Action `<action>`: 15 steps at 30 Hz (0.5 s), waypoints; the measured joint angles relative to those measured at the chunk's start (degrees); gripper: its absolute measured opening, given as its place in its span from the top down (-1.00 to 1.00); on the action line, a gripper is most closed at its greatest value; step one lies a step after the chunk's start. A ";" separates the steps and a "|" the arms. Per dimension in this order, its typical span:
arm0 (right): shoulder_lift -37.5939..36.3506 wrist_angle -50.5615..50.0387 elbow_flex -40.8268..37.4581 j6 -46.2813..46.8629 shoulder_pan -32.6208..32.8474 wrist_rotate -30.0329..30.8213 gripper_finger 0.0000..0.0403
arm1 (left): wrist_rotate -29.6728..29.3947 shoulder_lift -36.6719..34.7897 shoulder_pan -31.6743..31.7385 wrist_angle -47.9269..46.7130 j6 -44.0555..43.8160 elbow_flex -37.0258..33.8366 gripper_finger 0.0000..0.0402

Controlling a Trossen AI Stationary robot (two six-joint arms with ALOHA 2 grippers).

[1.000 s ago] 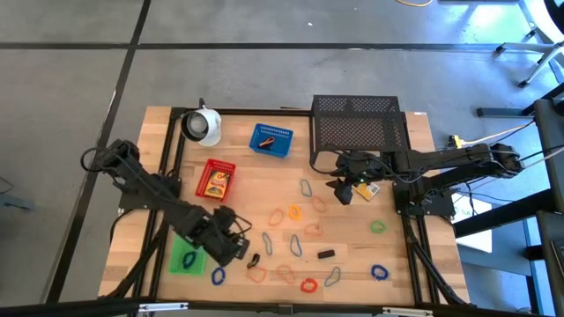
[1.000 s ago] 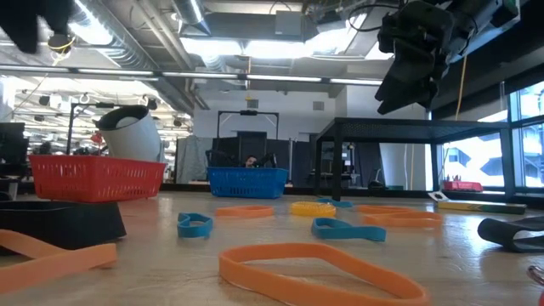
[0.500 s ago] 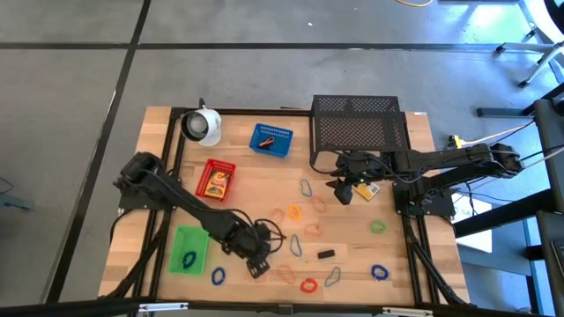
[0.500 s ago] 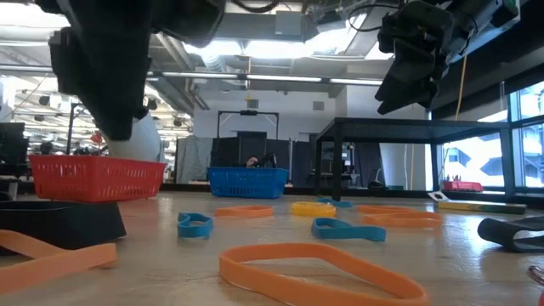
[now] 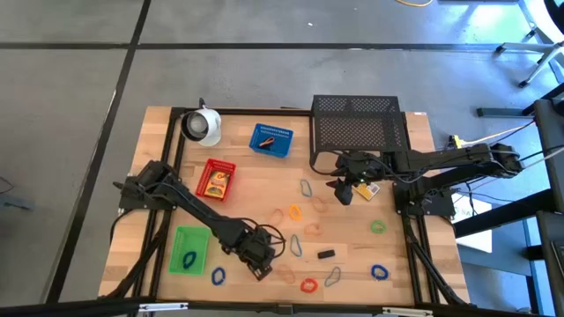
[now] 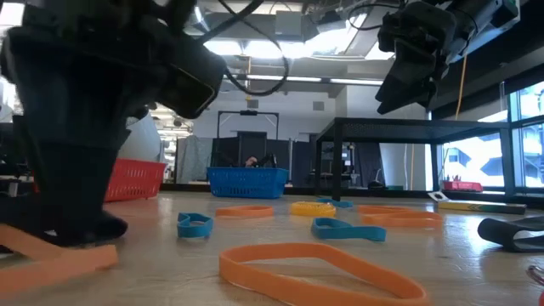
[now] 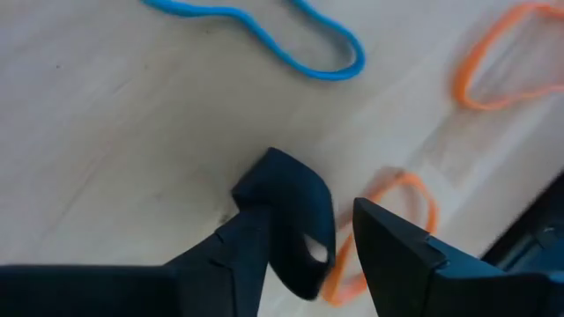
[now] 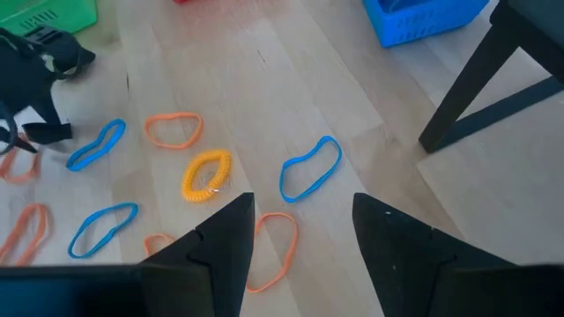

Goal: Pick & Place Office Desk Supplies
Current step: Put the black rubber band into the blue bin

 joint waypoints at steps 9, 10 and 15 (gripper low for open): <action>0.00 0.00 0.00 -1.01 -0.02 0.00 0.03 | 0.05 0.58 0.59 -1.36 -5.06 0.09 0.63; 0.00 0.02 0.00 -1.01 -0.02 0.00 0.03 | 0.19 0.59 0.70 -1.74 -5.84 0.07 0.71; 0.00 0.00 0.00 -1.17 -0.01 0.00 0.04 | 1.42 0.30 1.42 -3.04 -8.41 0.02 0.97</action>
